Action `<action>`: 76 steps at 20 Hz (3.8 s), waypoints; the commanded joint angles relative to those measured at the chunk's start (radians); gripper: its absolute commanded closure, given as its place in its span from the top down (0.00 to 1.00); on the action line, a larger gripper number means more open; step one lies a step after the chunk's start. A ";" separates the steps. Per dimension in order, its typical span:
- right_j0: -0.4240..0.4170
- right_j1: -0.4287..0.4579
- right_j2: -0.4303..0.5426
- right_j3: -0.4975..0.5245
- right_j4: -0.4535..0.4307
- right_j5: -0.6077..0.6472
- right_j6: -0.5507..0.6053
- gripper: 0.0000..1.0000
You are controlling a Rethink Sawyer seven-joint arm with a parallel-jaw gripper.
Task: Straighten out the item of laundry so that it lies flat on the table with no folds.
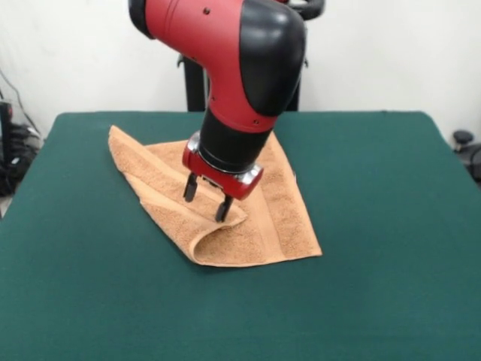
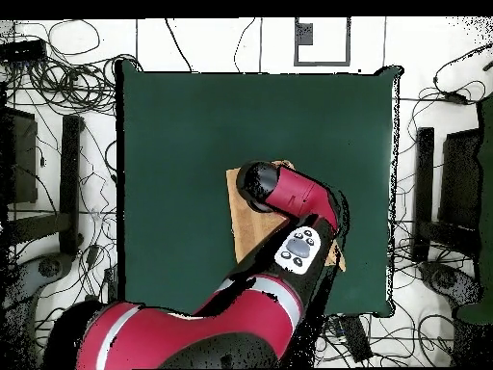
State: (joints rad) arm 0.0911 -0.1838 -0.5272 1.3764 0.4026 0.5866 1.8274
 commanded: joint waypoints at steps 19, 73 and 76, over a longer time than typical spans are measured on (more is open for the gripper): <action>0.044 0.038 0.020 -0.015 0.095 0.027 0.338 1.00; 0.055 -0.095 0.015 0.008 0.108 0.141 0.373 1.00; 0.062 -0.110 0.023 0.054 0.100 0.102 0.369 1.00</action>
State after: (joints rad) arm 0.1152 -0.2570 -0.6128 1.2850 0.4892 0.6414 1.9666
